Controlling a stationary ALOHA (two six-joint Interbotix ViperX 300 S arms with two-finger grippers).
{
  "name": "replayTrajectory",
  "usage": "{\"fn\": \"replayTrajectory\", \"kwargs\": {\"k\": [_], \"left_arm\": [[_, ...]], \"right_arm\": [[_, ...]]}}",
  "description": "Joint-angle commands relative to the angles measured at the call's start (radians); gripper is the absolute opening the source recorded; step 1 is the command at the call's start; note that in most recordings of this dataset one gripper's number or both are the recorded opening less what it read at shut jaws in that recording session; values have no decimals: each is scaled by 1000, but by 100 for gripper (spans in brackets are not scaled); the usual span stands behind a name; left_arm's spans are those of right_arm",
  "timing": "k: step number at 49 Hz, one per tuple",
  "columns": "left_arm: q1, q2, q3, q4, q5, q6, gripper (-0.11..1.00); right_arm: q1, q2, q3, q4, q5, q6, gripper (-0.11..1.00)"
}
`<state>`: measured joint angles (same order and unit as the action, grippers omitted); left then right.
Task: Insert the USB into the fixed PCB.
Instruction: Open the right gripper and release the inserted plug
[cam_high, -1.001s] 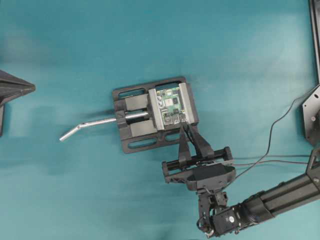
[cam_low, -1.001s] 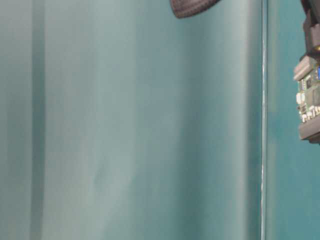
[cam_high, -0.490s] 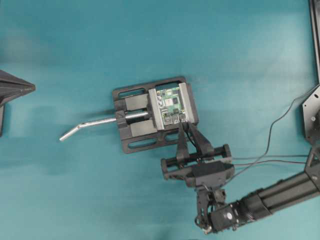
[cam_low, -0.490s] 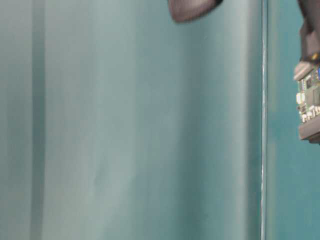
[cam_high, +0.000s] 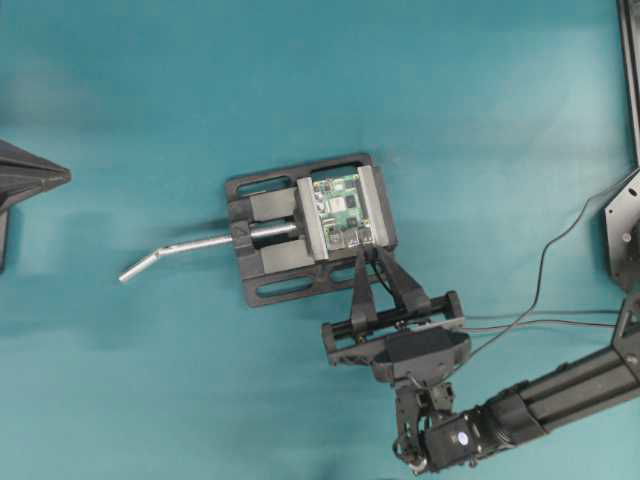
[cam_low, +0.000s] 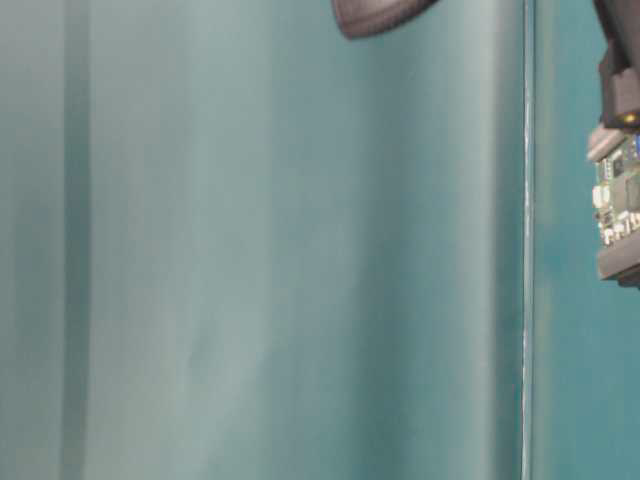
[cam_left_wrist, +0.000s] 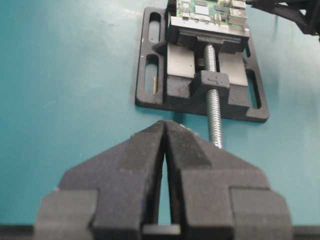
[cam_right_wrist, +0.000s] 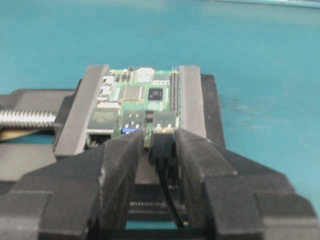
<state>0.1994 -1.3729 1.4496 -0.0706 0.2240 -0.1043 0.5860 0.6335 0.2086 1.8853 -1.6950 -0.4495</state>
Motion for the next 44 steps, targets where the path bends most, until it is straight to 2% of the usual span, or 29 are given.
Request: {"fn": "replayTrajectory", "kwargs": {"k": [1,32,36,44], "left_arm": [[3,9,-25,2,-5,-6,0],[3,9,-25,3,-5,-6,0],[3,8,-25,3,-5,-6,0],[3,8,-25,2,-5,-6,0]], "right_arm": [[18,-44,-14,0,-6,-3,38],[58,-51,-8,12,-3,-6,39],[58,-54,-5,12,-3,-6,42],[58,-58,2,21,-2,-8,56]]}}
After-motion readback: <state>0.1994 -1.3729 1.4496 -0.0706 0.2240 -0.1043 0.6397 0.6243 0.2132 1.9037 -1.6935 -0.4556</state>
